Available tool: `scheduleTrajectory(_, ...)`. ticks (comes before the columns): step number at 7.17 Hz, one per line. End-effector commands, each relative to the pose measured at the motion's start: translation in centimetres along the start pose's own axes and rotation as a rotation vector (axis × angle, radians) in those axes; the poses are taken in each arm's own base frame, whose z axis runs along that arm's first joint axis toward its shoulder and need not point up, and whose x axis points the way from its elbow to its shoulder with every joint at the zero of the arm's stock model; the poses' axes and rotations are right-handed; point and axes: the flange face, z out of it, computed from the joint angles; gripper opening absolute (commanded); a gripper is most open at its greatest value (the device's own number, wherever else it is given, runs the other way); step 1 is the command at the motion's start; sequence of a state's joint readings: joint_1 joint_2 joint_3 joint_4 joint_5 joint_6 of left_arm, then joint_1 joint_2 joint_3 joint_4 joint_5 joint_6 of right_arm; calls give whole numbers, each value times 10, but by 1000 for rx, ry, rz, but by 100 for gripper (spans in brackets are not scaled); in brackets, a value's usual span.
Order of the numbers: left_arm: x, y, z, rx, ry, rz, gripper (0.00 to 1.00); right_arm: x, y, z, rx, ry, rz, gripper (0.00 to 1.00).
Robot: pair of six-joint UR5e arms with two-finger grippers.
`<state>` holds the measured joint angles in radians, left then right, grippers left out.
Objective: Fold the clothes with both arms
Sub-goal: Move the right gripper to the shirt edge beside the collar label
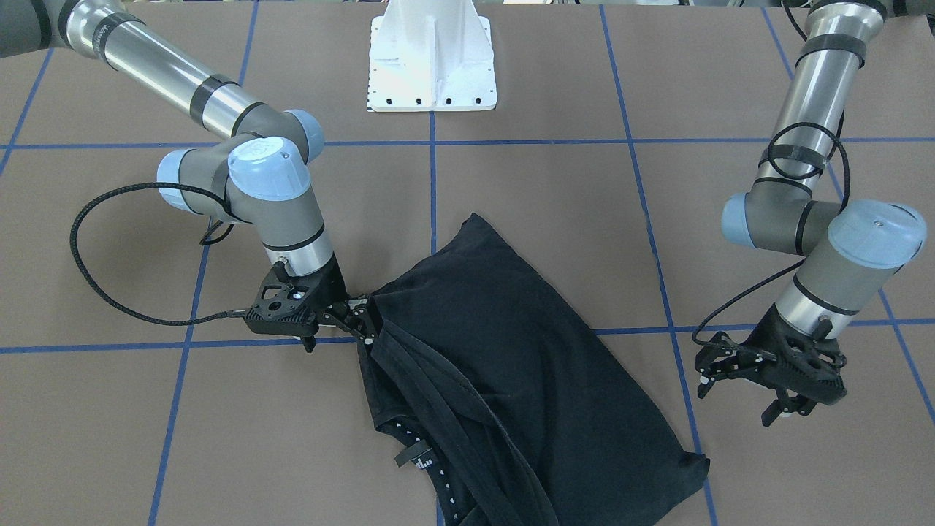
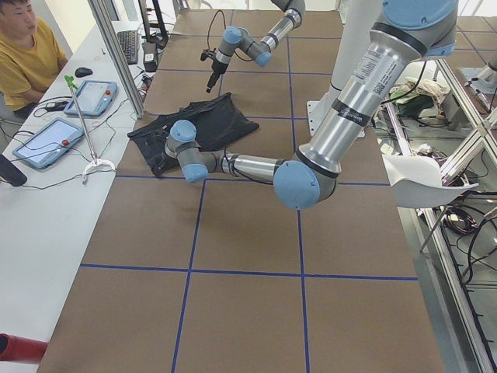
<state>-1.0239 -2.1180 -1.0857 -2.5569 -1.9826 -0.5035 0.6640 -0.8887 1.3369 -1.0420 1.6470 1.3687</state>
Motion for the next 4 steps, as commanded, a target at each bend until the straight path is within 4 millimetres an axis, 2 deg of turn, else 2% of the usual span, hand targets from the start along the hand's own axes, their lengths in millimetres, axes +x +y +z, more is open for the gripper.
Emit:
scheduleTrajectory(1,-2,2,0,-2,-1,-2,100,-13,17,19,17,-15,12,93)
scheduleTrajectory(4,-3,5,2,-8,-4,-14,100,-14,27,26,24,-2,4,89)
